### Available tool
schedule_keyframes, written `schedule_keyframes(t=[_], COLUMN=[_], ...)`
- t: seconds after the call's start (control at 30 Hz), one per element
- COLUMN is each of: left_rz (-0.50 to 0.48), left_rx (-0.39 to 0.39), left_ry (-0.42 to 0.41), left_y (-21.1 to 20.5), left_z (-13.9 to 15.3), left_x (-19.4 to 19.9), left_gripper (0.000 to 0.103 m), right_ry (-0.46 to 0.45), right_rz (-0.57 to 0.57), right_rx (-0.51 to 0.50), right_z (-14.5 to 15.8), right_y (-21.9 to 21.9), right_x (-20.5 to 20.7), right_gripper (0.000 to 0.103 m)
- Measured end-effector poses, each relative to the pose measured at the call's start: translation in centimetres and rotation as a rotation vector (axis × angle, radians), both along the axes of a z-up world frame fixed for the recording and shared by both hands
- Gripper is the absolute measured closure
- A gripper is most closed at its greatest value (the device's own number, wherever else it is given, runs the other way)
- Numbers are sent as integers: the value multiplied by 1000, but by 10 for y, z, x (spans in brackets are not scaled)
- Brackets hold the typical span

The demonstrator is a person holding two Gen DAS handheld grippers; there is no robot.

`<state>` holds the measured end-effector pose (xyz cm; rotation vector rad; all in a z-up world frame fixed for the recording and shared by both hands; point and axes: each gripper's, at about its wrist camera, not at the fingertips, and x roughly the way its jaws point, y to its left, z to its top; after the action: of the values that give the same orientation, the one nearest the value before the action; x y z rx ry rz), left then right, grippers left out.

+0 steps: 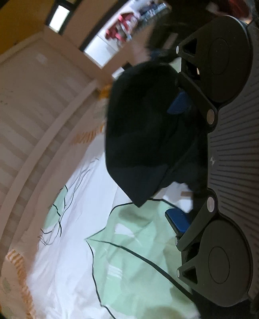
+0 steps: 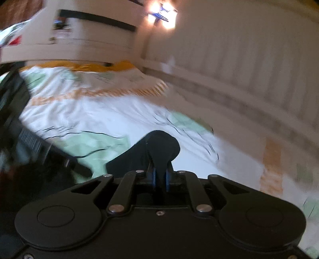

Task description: Fold large clothes

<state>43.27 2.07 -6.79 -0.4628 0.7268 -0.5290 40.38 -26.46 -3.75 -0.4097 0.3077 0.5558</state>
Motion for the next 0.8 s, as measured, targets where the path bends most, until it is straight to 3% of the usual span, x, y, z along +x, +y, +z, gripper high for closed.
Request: schedule_keyframes(t=[0.13,0.23,0.43,0.47,0.53,0.6,0.63,0.8], left_rz=[29,26,-13,-23,-41,-50,-53,-45], left_rx=[-151,-212,-82,-64,-31,-1,4,3], left_ry=[66,154,244,248,245,226,221,215], left_y=[26,34,11,7,4,3,4,0], left_z=[4,-7,-35,-38,-41,-40,-39,-42], left_x=[-24,-32,-45,-48,-57,-63,-66,-75], left_gripper=[0,0,0,0,0,0,0,0], right_ry=[-84,-74,-2,8,43,104,131,373], right_rz=[109,183,282,273,225,163,125,-159], right_rx=[-99,-146,-305,-309,-256,-138,-75,353], right_z=[-8,-25,-73,-77,-75,-62,-55,-39], right_y=[14,21,37,38,34,27,21,-27], right_x=[-67,-116,-177,-181,-182,-180,-179,-155], right_gripper=[89,89,85,77,71,54,52,41])
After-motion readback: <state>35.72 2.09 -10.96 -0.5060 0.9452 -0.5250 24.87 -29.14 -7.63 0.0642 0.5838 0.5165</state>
